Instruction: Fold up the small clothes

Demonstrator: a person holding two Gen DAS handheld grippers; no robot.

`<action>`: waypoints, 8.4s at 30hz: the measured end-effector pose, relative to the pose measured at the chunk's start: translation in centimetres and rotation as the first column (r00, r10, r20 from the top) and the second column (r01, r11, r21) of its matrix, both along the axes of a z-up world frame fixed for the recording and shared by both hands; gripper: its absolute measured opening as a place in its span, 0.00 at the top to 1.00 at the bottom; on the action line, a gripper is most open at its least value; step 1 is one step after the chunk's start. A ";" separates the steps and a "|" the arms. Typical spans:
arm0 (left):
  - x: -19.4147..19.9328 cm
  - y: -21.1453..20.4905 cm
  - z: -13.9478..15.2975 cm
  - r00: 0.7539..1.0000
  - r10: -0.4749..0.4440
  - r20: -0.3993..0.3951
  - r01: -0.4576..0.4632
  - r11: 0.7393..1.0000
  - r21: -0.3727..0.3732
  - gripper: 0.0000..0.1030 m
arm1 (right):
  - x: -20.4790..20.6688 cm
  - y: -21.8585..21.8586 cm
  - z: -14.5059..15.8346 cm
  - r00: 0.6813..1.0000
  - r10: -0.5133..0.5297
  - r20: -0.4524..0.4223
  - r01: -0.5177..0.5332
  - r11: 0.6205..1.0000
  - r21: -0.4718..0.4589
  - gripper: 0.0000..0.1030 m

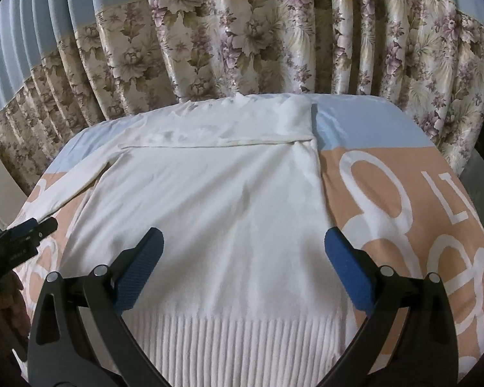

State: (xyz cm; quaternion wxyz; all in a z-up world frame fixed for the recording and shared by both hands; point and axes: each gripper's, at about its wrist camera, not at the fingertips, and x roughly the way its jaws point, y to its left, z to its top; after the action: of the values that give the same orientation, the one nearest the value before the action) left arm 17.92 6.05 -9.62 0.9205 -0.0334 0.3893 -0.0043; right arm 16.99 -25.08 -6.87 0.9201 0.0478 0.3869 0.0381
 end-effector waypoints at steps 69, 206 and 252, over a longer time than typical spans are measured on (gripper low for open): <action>-0.3 29.0 -5.0 0.979 0.185 -0.091 -0.180 0.982 0.062 0.21 | -4.8 15.5 -2.3 0.996 0.056 0.070 -0.049 0.994 -0.102 0.03; 13.2 0.2 -1.6 1.000 -0.019 -0.001 0.019 1.000 -0.015 0.35 | 21.4 -3.8 -1.5 0.999 -0.027 0.018 0.029 0.988 -0.151 0.92; 25.5 -5.8 1.0 0.985 -0.168 0.041 0.171 0.984 -0.059 0.88 | 22.8 -7.9 1.3 0.987 -0.049 0.156 0.052 0.998 -0.020 0.91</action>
State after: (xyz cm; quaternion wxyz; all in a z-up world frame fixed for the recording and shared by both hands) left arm 43.37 0.23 -8.62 0.9223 -0.0286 0.3736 -0.0954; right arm 39.83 -33.03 -5.61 0.9486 0.0432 0.3132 0.0137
